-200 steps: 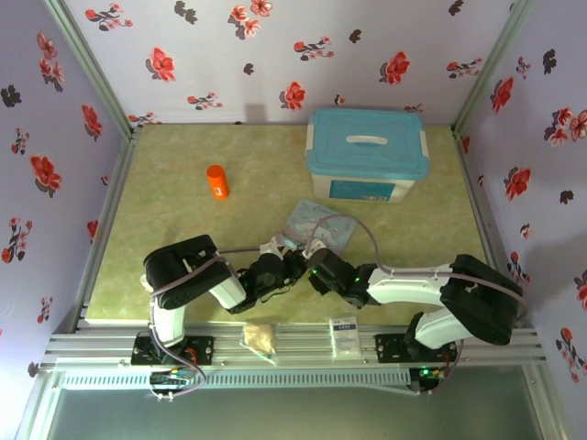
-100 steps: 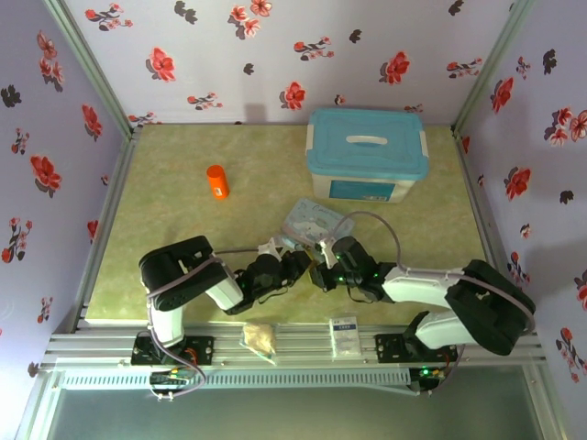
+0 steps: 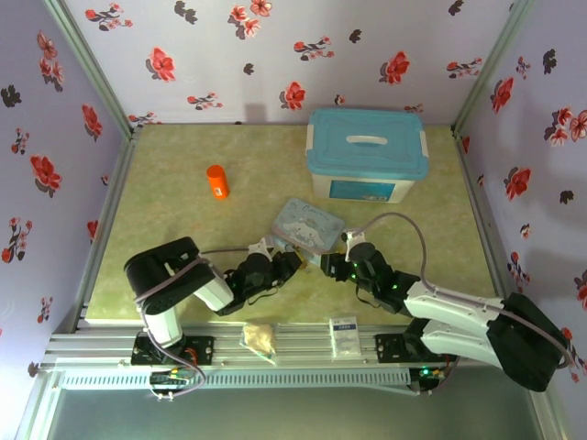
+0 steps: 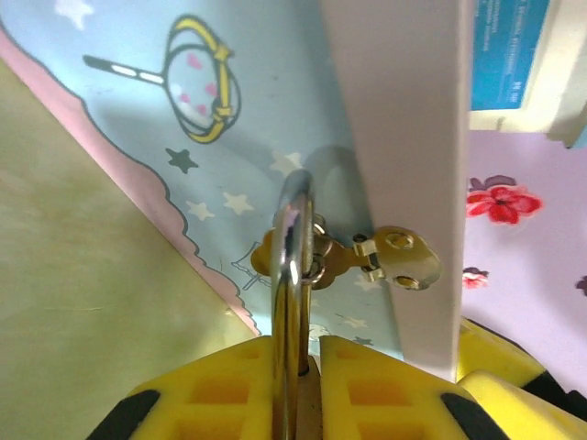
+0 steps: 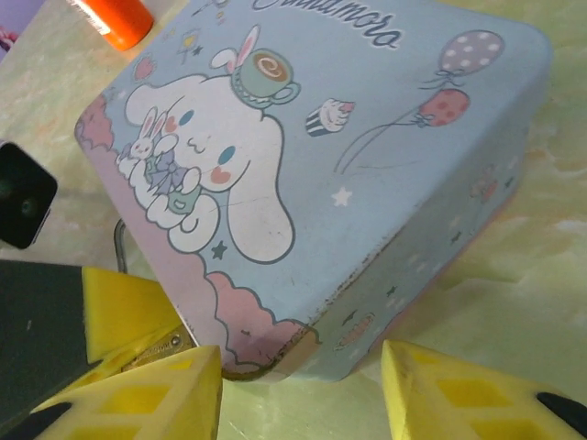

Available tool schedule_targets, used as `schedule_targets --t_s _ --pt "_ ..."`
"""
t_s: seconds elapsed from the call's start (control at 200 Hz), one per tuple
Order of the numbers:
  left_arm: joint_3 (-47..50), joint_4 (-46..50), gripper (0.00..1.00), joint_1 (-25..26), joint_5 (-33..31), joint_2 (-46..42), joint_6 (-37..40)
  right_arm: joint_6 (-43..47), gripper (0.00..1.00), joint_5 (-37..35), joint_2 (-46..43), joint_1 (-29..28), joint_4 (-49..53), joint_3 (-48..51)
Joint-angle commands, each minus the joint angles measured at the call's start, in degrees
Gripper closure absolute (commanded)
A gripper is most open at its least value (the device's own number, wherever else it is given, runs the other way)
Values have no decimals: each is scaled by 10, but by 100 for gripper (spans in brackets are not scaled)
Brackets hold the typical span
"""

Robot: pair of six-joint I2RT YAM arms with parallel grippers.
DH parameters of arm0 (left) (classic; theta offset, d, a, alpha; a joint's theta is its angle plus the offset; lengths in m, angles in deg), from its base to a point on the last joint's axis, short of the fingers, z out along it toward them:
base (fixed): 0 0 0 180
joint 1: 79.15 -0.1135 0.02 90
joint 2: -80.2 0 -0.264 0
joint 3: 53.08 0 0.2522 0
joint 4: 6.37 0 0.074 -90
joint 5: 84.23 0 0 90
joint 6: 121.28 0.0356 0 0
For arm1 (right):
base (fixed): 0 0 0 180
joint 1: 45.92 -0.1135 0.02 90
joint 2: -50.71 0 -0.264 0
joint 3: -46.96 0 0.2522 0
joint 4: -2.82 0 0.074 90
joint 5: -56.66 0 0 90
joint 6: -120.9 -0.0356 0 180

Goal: Unlock the padlock with the key

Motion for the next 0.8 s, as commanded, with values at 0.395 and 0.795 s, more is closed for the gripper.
schedule_targets --t_s 0.395,0.795 --pt "-103 433 92 -26 43 -123 185 -36 51 -170 174 -56 112 -125" --pt "-260 774 85 -33 -9 -76 368 -61 51 -193 193 -58 130 -135"
